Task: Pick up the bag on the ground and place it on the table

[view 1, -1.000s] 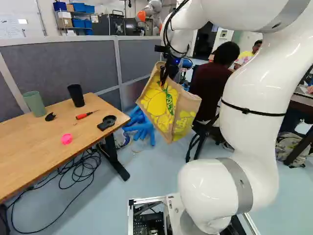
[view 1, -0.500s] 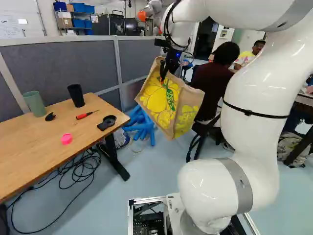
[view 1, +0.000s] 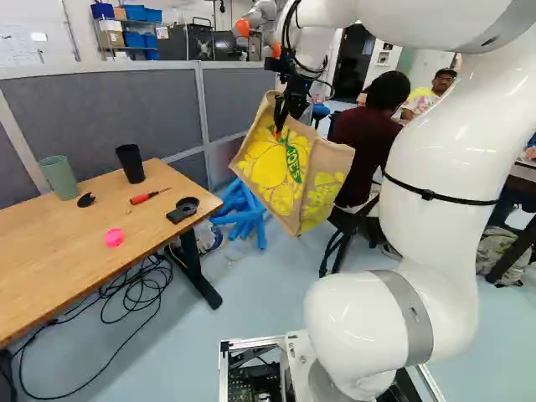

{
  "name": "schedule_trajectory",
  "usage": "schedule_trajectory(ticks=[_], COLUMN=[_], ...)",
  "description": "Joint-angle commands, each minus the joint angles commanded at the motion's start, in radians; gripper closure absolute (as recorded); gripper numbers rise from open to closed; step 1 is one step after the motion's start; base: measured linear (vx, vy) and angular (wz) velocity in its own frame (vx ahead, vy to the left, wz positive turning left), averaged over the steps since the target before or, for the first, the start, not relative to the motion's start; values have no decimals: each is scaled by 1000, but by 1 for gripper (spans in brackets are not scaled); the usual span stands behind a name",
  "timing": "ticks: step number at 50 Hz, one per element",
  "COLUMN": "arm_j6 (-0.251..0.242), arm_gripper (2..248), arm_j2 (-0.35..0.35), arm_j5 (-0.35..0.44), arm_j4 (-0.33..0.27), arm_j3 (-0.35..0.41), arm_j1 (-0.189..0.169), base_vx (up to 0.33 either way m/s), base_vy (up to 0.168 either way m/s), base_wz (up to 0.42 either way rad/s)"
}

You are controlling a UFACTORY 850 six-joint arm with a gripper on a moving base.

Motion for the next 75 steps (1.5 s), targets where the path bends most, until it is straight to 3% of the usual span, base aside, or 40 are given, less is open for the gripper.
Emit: schedule_trajectory(ticks=[48,75], arm_j6=[0,0], arm_gripper=[215,215], arm_j2=[0,0], arm_j5=[0,0], arm_j4=[0,0], arm_j3=[0,0], arm_j1=[0,0], base_vx=[1,1], base_vy=[6,62], base_wz=[30,304])
